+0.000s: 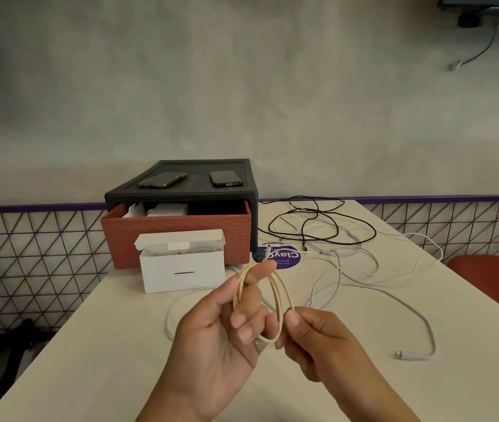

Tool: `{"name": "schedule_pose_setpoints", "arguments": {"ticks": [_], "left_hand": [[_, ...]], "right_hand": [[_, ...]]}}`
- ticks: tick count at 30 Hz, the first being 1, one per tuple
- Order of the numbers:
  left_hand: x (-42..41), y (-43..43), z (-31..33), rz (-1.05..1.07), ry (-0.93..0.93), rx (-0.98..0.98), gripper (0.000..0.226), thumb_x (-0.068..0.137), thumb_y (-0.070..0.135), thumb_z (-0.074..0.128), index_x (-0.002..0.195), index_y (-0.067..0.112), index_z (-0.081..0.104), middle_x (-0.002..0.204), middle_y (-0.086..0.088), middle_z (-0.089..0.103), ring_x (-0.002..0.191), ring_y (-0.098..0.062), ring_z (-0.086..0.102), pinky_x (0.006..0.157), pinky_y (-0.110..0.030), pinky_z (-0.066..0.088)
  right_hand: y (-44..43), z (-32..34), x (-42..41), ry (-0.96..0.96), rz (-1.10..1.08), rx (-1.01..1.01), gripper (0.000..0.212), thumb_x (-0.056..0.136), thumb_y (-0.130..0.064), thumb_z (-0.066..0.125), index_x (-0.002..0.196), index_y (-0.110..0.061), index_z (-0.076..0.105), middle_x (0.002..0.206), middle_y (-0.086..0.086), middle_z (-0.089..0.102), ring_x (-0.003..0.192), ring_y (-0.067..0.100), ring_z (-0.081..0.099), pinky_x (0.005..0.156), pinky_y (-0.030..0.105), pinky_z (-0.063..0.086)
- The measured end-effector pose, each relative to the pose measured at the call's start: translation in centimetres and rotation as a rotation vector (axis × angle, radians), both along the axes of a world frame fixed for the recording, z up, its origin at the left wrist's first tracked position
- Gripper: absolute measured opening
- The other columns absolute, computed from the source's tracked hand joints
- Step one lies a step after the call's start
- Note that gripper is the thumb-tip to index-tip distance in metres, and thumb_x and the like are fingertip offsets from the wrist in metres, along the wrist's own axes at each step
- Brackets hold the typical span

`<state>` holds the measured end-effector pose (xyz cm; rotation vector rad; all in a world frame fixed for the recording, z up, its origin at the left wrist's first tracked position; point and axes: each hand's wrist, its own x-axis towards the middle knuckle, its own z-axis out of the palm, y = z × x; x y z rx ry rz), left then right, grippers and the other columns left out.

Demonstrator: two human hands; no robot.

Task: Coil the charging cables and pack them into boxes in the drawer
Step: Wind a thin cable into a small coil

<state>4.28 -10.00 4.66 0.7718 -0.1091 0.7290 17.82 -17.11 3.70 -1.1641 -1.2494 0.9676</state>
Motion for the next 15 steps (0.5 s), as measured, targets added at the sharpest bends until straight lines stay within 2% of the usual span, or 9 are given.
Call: {"name": "schedule_pose_setpoints", "arguments": {"ticks": [2,3,4,6,7,8,10,12,15], "left_hand": [[-0.9,-0.1,0.0,0.189,0.098,-0.001,0.046,0.103,0.017,0.016,0.141,-0.009,0.015,0.087,-0.013,0.058,0.082,-0.022,0.058,0.105,-0.036,0.035],[-0.9,-0.3,0.1,0.205,0.094,0.035,0.046,0.103,0.017,0.017,0.140,-0.008,0.012,0.089,-0.014,0.058,0.084,-0.022,0.058,0.107,-0.036,0.033],[-0.4,-0.4,0.4,0.177,0.073,0.075,0.046,0.102,0.017,0.027,0.140,-0.007,0.018,0.086,-0.013,0.059,0.082,-0.021,0.059,0.106,-0.036,0.035],[0.2,-0.6,0.3,0.123,0.050,0.037,0.053,0.084,0.015,0.064,0.129,-0.006,0.047,0.071,-0.008,0.058,0.066,-0.018,0.060,0.093,-0.034,0.049],[0.3,-0.6,0.2,0.161,0.057,-0.013,0.054,0.072,0.012,0.075,0.120,-0.005,0.057,0.065,-0.007,0.056,0.058,-0.017,0.059,0.085,-0.034,0.054],[0.3,-0.7,0.2,0.233,0.088,-0.025,0.050,0.067,0.010,0.076,0.113,-0.004,0.063,0.062,-0.007,0.054,0.055,-0.016,0.058,0.079,-0.033,0.056],[0.4,-1.1,0.7,0.376,0.190,0.045,0.040,0.073,0.008,0.063,0.111,-0.002,0.065,0.061,-0.008,0.055,0.056,-0.016,0.058,0.080,-0.034,0.056],[0.7,-1.2,0.8,0.450,0.266,0.129,0.041,0.076,0.011,0.054,0.116,0.005,0.058,0.063,-0.009,0.058,0.060,-0.015,0.059,0.082,-0.032,0.051],[0.9,-1.0,0.0,0.491,0.375,0.330,0.042,0.077,0.015,0.050,0.118,0.020,0.053,0.067,-0.006,0.061,0.067,-0.013,0.059,0.072,-0.022,0.051]], "right_hand": [[0.0,-0.4,0.0,-0.098,-0.007,-0.028,0.034,0.080,-0.041,0.046,0.061,-0.020,0.064,0.042,-0.007,0.040,0.038,0.002,0.031,0.042,0.009,0.024],[0.0,-0.6,0.0,-0.152,-0.020,-0.044,0.033,0.081,-0.042,0.045,0.064,-0.021,0.064,0.042,-0.007,0.042,0.038,0.002,0.033,0.044,0.010,0.027],[0.0,-0.8,0.0,-0.214,-0.032,-0.060,0.033,0.084,-0.044,0.045,0.066,-0.023,0.064,0.042,-0.007,0.044,0.040,0.002,0.035,0.047,0.010,0.028],[0.0,-1.1,-0.2,-0.355,-0.052,-0.094,0.031,0.092,-0.042,0.046,0.070,-0.028,0.063,0.044,-0.008,0.047,0.045,0.002,0.039,0.054,0.017,0.032],[-0.1,-1.1,-0.4,-0.421,-0.056,-0.116,0.029,0.093,-0.041,0.046,0.070,-0.032,0.062,0.045,-0.009,0.049,0.048,0.002,0.041,0.056,0.019,0.033],[-0.1,-1.1,-0.6,-0.490,-0.051,-0.141,0.027,0.093,-0.041,0.047,0.071,-0.034,0.061,0.048,-0.011,0.051,0.050,0.001,0.043,0.058,0.020,0.035],[-0.4,-1.0,-1.0,-0.638,-0.024,-0.172,0.023,0.094,-0.040,0.047,0.078,-0.034,0.061,0.057,-0.011,0.052,0.059,-0.001,0.046,0.063,0.021,0.038],[-0.6,-0.8,-1.2,-0.725,-0.005,-0.169,0.023,0.095,-0.039,0.045,0.087,-0.028,0.063,0.065,-0.011,0.050,0.066,0.000,0.046,0.069,0.022,0.039],[-0.9,-0.4,-1.2,-0.880,-0.011,-0.158,0.034,0.096,-0.041,0.041,0.095,-0.015,0.061,0.073,-0.006,0.051,0.071,0.010,0.046,0.063,0.024,0.036]]}}
